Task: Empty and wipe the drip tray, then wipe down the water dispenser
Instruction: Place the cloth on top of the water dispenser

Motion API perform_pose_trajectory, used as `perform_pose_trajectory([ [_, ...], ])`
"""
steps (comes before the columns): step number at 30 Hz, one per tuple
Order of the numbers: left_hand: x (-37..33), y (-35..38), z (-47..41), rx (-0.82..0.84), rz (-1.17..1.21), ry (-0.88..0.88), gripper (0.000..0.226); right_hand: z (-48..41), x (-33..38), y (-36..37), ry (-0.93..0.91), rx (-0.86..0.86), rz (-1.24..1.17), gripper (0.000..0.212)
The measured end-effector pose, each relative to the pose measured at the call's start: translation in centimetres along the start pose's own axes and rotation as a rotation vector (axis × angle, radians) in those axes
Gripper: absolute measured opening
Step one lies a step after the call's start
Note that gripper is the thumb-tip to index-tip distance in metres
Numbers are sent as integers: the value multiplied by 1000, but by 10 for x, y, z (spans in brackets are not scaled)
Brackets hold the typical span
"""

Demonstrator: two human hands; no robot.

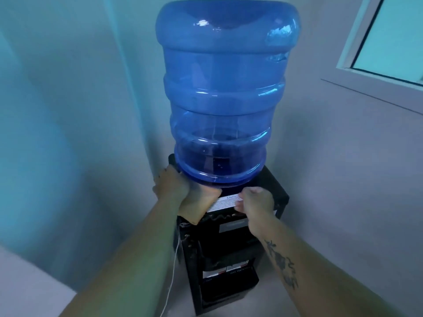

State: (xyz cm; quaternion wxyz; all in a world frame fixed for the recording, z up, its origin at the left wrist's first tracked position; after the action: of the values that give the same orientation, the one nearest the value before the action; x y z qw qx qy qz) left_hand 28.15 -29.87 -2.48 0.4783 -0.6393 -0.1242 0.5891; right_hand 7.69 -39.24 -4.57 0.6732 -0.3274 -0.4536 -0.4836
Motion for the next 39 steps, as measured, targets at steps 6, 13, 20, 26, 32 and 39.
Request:
perform_pose_trajectory([
  [6,-3,23,27,38,-221,177,52,-34,26,-36,-618,17,995,21],
  [13,-4,58,37,76,-422,236,73,-70,14,-17,-721,313,1355,48],
  [20,-2,63,41,43,-506,304,72,-77,3,-19,-781,241,1433,58],
  [26,-1,68,36,19,-542,335,76,-83,3,-20,-771,238,1469,60],
  [32,-5,67,38,7,-545,337,75,-83,7,-22,-775,293,1475,63],
  [39,-16,64,48,3,-721,284,68,-83,9,-30,-832,366,1436,70],
])
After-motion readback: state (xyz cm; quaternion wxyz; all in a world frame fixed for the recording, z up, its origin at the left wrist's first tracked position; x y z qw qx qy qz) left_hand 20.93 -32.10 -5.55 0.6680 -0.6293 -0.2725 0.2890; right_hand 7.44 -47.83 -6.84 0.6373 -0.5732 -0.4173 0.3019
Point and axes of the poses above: each hand's wrist, its own z-axis away from the middle knuckle, its own y-axis out of the palm, x = y × z, the point moved 4 cm from there along -z, towards the middle knuckle, and after that the axes turned 6 degrees about x, right-handed, at the moved point
